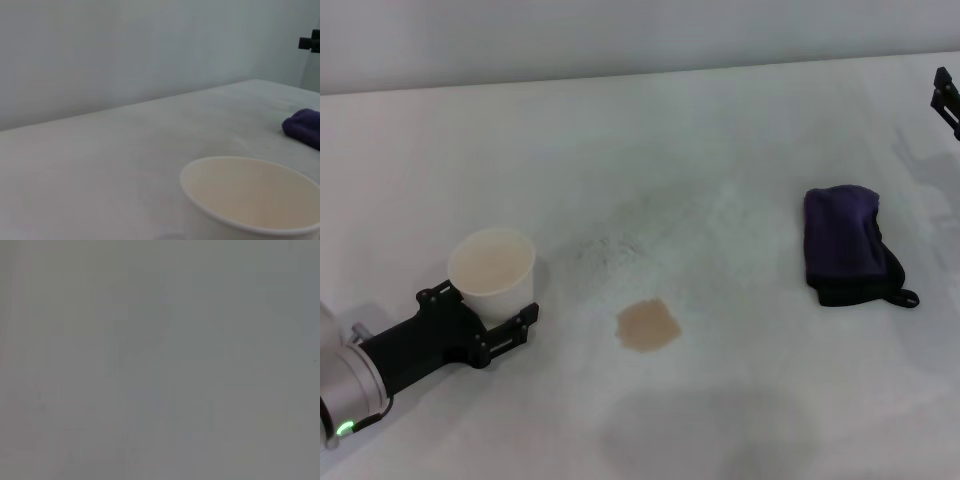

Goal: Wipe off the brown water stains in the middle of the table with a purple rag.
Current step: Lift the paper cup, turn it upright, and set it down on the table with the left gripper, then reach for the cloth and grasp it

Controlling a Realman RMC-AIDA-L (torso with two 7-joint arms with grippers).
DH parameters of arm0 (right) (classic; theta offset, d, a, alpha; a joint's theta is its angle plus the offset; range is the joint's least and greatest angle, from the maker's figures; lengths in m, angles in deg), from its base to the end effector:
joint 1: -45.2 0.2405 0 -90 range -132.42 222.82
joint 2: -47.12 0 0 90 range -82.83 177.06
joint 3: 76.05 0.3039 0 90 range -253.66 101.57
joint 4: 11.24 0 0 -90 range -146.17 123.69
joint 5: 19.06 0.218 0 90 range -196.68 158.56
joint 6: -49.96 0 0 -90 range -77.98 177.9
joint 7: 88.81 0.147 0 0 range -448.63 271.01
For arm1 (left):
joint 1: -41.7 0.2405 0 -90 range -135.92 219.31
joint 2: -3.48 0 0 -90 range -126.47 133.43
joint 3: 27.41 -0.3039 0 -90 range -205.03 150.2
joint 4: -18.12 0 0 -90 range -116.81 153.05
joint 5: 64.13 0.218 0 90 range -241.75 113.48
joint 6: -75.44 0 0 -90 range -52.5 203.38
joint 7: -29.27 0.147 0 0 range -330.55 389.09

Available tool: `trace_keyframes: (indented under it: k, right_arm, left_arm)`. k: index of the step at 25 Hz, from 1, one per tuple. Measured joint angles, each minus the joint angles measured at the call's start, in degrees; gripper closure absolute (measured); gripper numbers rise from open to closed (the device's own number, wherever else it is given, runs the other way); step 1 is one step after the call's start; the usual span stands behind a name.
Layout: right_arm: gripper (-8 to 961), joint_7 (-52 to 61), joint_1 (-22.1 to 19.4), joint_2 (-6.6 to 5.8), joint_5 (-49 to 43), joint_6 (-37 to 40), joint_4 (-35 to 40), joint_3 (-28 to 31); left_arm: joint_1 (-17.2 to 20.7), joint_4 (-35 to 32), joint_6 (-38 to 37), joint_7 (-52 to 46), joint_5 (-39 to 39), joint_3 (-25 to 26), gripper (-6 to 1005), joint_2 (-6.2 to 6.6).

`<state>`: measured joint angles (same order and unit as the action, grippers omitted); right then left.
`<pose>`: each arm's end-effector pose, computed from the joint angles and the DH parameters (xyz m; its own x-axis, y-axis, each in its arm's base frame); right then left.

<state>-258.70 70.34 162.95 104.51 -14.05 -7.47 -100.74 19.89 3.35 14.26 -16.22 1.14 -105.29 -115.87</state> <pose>0.4292 0.3541 0.0208 0.8257 -0.0262 -0.5635 -0.5640 -0.0169 -0.8256 -0.3660 0.3053 -0.1153 0.8103 0.3163 0.4933 0.5336 -0.7463 -0.3979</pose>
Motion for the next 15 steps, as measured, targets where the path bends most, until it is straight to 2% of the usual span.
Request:
trace_keyframes:
  k: [4, 10, 15]
  right_arm:
    - [83, 0.00, 0.00, 0.03, 0.00, -0.03, -0.03, -0.01]
    - [84, 0.00, 0.00, 0.07, 0.00, -0.16, -0.09, -0.01]
    - [84, 0.00, 0.01, 0.09, 0.00, -0.13, -0.09, -0.04]
  left_arm:
    - [0.18, -0.35, 0.21, 0.88, -0.03, 0.00, 266, -0.07]
    - [0.20, -0.50, 0.65, 1.59, 0.37, -0.29, 211, -0.08]
    - [2.38, -1.49, 0.59, 3.84, -0.54, -0.58, 121, -0.18]
